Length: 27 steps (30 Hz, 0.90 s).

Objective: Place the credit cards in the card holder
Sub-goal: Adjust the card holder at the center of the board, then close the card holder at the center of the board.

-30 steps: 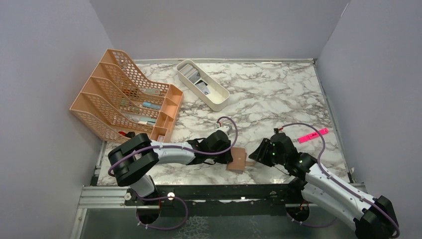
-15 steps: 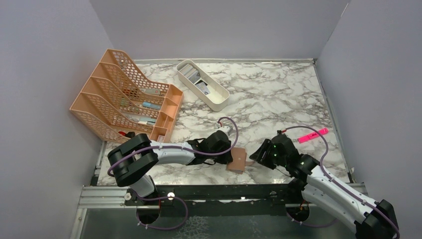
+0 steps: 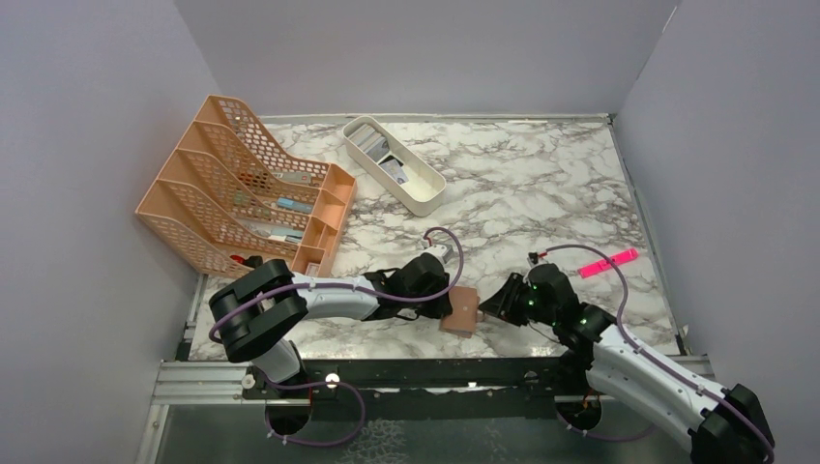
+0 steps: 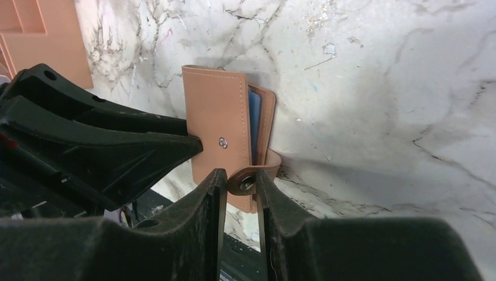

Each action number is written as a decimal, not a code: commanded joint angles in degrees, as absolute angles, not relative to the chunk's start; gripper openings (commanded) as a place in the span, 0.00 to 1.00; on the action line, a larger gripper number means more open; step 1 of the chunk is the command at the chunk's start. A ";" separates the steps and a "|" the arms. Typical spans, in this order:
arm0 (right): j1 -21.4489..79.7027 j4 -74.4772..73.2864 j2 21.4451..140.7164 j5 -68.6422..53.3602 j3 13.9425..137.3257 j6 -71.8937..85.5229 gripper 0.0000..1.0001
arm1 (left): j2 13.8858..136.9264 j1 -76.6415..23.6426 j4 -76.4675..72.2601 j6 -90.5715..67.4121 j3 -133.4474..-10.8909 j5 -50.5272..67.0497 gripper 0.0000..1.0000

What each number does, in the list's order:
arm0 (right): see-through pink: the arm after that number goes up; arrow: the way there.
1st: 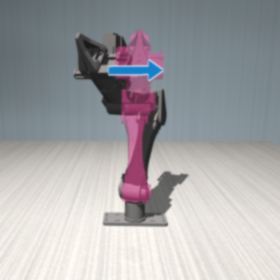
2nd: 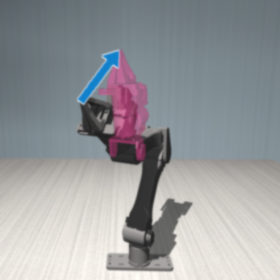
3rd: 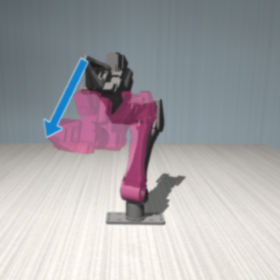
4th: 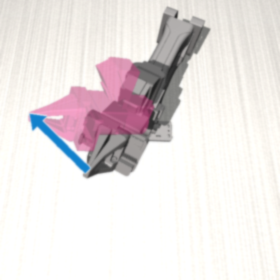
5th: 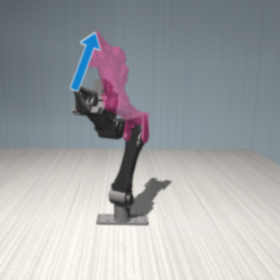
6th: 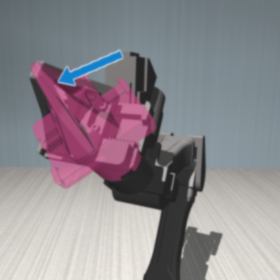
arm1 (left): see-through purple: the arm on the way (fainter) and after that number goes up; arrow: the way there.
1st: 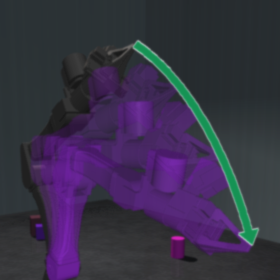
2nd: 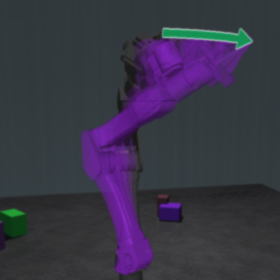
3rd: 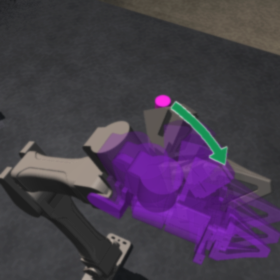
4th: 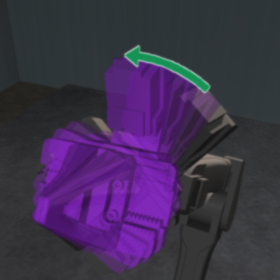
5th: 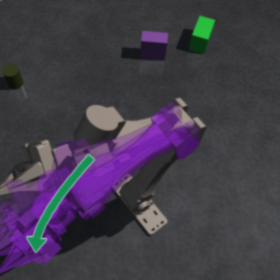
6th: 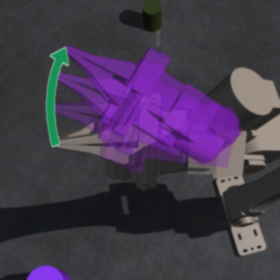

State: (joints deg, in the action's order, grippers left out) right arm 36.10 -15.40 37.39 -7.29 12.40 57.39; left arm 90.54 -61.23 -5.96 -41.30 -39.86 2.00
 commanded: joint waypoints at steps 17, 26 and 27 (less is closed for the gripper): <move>36.21 -1.06 50.55 -15.63 12.55 49.39 0.28 | 92.66 -61.87 -3.54 -39.03 -39.49 4.00 0.25; 36.21 -0.52 52.81 -15.03 13.86 49.22 0.26 | 92.81 -62.05 -3.85 -39.16 -39.49 4.18 0.24; 36.21 -0.20 53.46 -15.10 13.96 49.15 0.26 | 92.85 -62.01 -3.91 -39.12 -39.47 4.14 0.24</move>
